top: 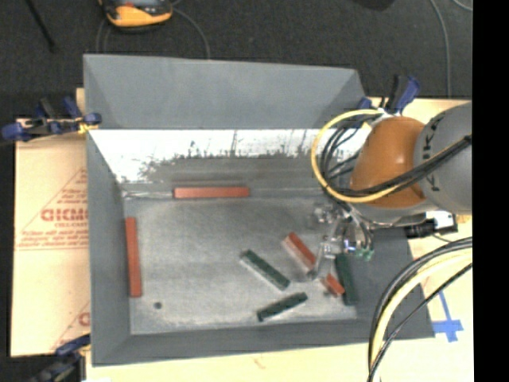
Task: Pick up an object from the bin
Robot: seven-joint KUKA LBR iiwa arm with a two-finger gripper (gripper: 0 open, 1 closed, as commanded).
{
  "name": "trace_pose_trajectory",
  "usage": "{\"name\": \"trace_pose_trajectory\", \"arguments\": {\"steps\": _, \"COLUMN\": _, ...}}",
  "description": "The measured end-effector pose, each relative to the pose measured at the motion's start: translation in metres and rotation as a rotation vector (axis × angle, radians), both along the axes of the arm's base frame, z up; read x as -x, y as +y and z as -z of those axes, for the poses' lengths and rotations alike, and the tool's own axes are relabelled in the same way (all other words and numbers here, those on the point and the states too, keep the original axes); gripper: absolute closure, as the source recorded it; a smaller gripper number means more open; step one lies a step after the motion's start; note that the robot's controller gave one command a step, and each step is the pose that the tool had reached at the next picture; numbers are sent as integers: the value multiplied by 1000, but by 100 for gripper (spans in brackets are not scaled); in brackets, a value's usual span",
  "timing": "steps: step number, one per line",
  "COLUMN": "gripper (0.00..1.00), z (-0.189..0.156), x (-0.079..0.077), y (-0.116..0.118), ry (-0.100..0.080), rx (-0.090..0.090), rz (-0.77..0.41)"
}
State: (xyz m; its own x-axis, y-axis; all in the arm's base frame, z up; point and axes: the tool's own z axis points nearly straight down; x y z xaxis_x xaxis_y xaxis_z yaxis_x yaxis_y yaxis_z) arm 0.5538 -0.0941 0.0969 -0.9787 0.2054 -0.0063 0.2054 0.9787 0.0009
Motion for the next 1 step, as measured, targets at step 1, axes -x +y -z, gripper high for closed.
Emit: {"name": "trace_pose_trajectory", "arguments": {"steps": 1, "gripper": 100, "z": 25, "x": 4, "y": -4, "ry": 2, "rx": 0, "rz": 140}}
